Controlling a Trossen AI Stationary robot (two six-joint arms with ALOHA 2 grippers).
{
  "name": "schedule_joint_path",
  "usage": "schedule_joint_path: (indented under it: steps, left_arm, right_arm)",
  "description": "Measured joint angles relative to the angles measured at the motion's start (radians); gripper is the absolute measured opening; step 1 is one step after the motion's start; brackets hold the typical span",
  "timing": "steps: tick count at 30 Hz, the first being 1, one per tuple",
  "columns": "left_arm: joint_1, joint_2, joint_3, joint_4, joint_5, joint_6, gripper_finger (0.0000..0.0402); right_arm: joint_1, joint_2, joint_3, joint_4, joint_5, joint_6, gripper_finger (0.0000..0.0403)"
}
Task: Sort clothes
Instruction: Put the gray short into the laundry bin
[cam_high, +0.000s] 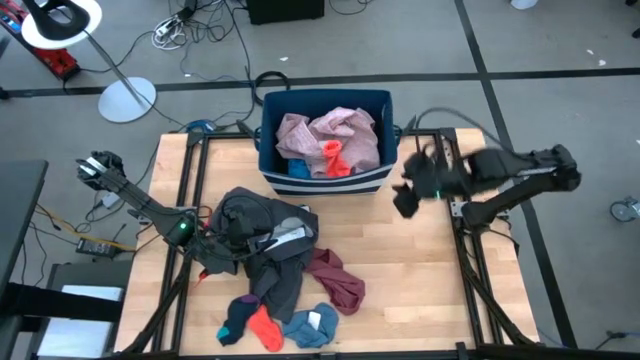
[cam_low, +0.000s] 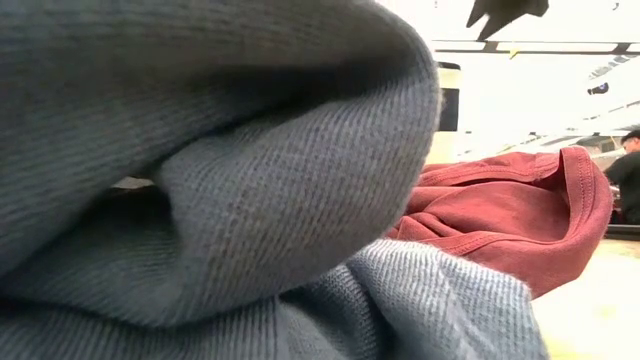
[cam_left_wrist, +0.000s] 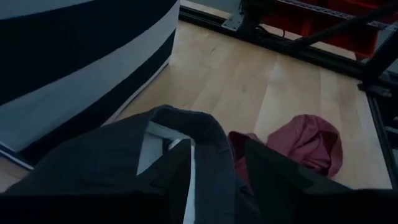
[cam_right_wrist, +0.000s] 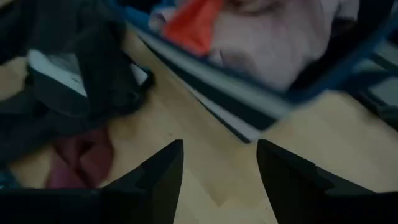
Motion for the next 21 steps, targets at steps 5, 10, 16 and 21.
schedule_joint_path:
  steps: [5, 10, 16, 21]
  left_arm:
    - [-0.001, 0.0, 0.0, -0.016, 0.004, -0.029, 0.0157]
    - [-0.007, 0.0, 0.013, -0.121, 0.007, -0.079, 0.0157]
    - [-0.006, 0.0, 0.115, -0.385, 0.007, -0.169, 0.0157]
    - [-0.006, -0.001, 0.174, -0.516, 0.006, -0.177, 0.0157]
  right_arm:
    - [0.187, -0.075, -0.248, 0.095, 0.081, 0.247, 0.0202]
    - [0.315, -0.078, -0.472, 0.336, 0.074, 0.422, 0.02]
    - [0.404, -0.001, -0.668, 0.668, 0.09, 0.511, 0.0199]
    - [0.439, 0.094, -0.747, 0.825, 0.112, 0.532, 0.0199]
